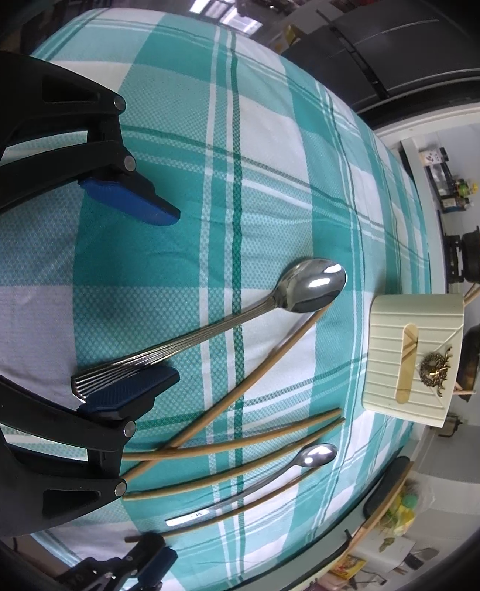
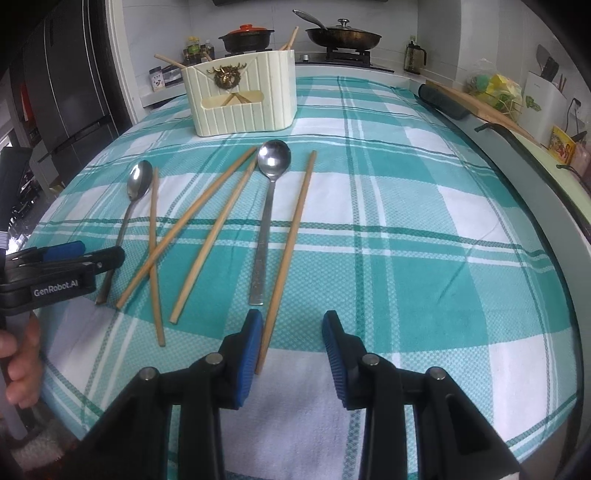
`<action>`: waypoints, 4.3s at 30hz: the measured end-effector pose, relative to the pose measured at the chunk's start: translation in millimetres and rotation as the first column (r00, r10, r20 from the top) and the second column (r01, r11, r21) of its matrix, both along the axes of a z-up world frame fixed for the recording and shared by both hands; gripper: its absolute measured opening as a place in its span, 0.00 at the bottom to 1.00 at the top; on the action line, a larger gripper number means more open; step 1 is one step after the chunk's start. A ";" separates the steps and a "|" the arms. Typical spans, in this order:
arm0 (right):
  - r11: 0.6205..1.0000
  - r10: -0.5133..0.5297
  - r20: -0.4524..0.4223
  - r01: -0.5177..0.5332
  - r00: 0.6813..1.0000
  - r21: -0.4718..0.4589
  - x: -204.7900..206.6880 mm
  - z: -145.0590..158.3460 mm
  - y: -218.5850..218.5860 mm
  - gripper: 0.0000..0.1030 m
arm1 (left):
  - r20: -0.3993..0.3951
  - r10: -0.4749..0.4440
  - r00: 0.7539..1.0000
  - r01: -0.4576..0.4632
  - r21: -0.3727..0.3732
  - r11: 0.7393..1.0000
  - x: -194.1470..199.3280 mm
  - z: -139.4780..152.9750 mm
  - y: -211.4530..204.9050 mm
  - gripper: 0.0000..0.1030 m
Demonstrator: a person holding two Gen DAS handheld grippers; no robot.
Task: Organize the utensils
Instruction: 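Move the left tool toward a steel spoon handle while the right tool approaches a chopstick, then close the left tool on the steel spoon handle while the right tool closes on a chopstick, then lift the spoon over the cream holder with the left tool while the right tool carries its chopstick there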
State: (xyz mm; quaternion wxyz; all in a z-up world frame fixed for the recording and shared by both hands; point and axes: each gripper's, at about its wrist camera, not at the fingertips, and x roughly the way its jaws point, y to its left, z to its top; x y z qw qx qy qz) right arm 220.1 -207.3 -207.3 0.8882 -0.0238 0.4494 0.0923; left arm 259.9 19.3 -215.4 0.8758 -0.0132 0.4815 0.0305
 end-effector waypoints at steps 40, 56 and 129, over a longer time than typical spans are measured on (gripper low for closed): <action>0.982 0.154 -0.222 -0.175 0.963 -0.075 78.3 2.2 -16.8 0.30 | -0.077 -0.097 0.992 0.097 -0.003 0.995 39.7 -3.0 37.3 0.86; 0.971 0.214 -0.231 -0.233 0.949 -0.056 173.9 2.1 15.8 0.30 | -0.081 -0.092 0.992 0.091 -0.013 0.996 101.5 -2.5 32.6 0.79; 0.966 0.081 0.493 -0.190 0.866 0.176 93.4 240.6 -15.1 0.06 | 0.477 -0.148 0.866 0.256 -0.170 0.952 57.0 274.2 51.4 0.40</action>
